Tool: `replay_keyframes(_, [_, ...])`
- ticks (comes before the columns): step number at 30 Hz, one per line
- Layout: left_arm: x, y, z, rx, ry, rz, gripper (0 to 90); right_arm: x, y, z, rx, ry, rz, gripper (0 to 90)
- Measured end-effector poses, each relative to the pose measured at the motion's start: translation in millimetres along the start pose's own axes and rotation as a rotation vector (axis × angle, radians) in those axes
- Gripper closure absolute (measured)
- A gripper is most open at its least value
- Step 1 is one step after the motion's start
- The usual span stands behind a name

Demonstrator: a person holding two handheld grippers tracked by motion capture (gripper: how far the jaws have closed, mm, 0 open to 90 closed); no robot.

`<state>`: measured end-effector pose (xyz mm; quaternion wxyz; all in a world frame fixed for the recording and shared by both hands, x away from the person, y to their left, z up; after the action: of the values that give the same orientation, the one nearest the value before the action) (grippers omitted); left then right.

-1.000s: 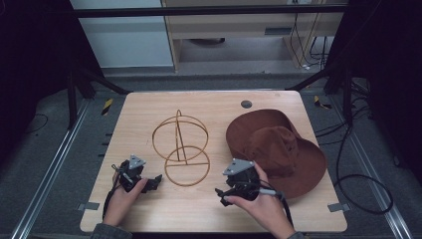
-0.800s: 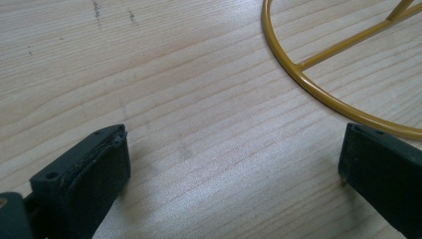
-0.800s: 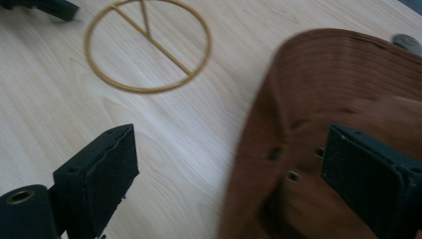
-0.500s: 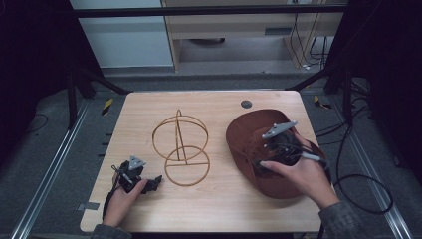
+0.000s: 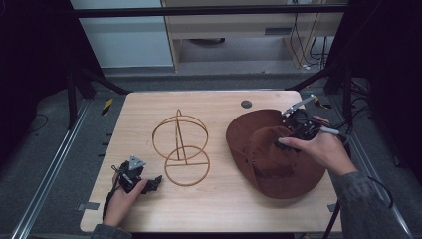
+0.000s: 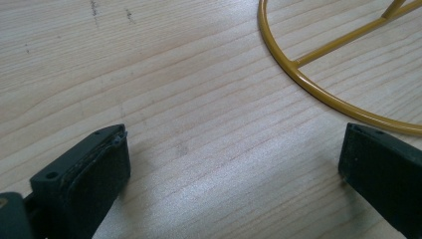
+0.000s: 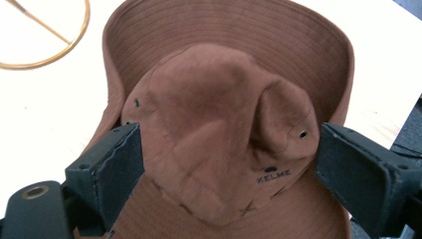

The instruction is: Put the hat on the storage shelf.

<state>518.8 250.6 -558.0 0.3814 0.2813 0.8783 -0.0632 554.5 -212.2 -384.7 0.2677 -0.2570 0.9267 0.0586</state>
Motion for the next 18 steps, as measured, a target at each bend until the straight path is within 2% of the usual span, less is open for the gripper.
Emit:
replay_keyframes(3, [0.0,0.2,0.0,0.0,0.0,0.002,0.0,-9.7,-4.8,6.9,0.004,0.02,0.006,13.4])
replay_keyframes(5, [0.0,0.2,-0.1,0.0,0.001,0.003,0.0,-11.2,-5.5,8.5,0.002,0.021,0.005,13.7])
replay_keyframes(9, [0.0,0.3,0.0,0.0,0.0,0.003,0.0,-16.3,-9.9,21.1,-0.004,0.058,0.012,14.4])
replay_keyframes(14, [-0.1,0.2,-0.1,0.001,0.001,0.003,0.0,-18.9,-12.5,28.5,-0.03,0.078,0.023,10.1])
replay_keyframes(18, [-0.1,0.3,0.1,0.002,0.0,0.004,0.0,-20.2,-11.9,31.9,-0.026,0.091,0.023,9.2])
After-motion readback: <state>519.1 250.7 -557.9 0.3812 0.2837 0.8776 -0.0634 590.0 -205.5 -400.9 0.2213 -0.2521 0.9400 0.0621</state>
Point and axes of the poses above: each handheld gripper's, and its own axes: z roughly forward along the jaws, x roughly out of its underside, y roughly to its left, the point moved 7 cm from there along z, roughly forward along the jaws, and after that the axes turned 7 degrees about z, right-handed, at the moved point
